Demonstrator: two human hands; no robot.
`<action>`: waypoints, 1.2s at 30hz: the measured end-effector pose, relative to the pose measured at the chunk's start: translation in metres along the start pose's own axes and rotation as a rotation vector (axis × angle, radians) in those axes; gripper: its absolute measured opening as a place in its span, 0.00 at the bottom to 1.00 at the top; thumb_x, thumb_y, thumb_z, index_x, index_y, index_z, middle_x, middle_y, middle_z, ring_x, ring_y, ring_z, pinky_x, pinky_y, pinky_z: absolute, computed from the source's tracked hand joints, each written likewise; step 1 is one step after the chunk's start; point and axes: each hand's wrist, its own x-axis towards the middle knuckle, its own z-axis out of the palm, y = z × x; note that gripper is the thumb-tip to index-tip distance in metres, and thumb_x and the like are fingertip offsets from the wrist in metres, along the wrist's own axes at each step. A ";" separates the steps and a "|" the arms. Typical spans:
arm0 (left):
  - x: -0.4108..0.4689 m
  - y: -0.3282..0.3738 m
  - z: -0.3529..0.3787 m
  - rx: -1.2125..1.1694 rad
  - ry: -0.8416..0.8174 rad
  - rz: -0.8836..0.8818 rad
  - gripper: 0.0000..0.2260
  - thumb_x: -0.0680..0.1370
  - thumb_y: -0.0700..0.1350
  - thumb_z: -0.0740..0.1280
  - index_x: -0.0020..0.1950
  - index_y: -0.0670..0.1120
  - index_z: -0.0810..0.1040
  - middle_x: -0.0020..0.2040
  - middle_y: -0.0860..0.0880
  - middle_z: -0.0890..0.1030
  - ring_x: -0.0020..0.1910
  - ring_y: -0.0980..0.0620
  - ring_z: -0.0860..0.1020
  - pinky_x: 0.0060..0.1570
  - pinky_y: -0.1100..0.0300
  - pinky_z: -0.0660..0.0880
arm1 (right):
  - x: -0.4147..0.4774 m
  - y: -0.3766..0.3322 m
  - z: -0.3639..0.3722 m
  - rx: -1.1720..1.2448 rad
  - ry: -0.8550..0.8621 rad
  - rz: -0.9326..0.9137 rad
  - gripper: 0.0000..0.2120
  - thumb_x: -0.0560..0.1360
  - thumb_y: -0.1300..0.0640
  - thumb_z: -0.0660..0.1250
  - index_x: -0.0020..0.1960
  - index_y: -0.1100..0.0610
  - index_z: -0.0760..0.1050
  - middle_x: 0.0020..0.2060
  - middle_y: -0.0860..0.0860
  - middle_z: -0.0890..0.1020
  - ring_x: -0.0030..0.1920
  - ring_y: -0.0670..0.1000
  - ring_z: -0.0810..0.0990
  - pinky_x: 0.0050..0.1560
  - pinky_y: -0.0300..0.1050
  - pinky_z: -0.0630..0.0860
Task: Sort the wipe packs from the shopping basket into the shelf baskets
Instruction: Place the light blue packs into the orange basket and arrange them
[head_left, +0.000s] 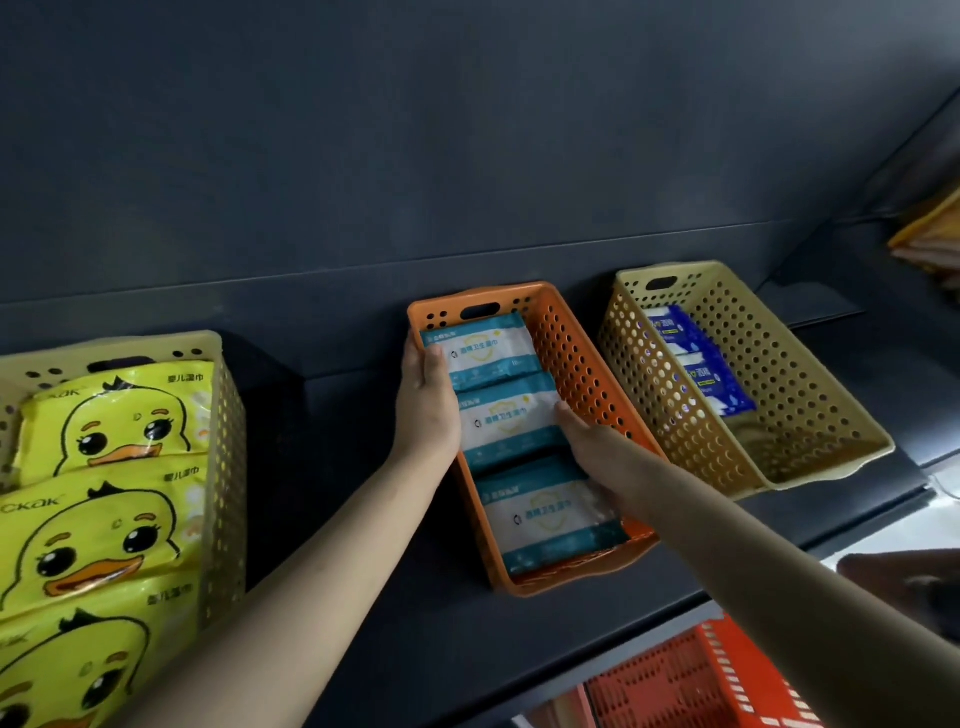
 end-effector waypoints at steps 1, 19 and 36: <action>-0.001 0.002 -0.001 0.012 -0.006 0.004 0.19 0.84 0.49 0.52 0.76 0.50 0.63 0.61 0.55 0.74 0.57 0.59 0.74 0.48 0.74 0.69 | -0.001 -0.002 -0.001 -0.041 0.046 -0.009 0.29 0.78 0.33 0.51 0.68 0.52 0.68 0.52 0.57 0.82 0.50 0.58 0.83 0.58 0.57 0.77; -0.027 0.067 0.066 0.459 -0.069 0.361 0.21 0.82 0.47 0.59 0.75 0.47 0.65 0.73 0.46 0.69 0.73 0.49 0.65 0.73 0.57 0.59 | -0.009 -0.017 -0.150 0.105 0.405 -0.446 0.25 0.78 0.38 0.58 0.68 0.52 0.72 0.63 0.50 0.78 0.63 0.54 0.76 0.67 0.56 0.70; 0.001 0.014 0.223 0.168 -0.347 -0.275 0.20 0.84 0.56 0.51 0.76 0.62 0.56 0.53 0.60 0.77 0.47 0.63 0.75 0.50 0.57 0.69 | 0.071 0.010 -0.209 -0.343 0.221 -0.121 0.25 0.82 0.43 0.50 0.71 0.59 0.65 0.62 0.58 0.76 0.61 0.56 0.76 0.66 0.52 0.70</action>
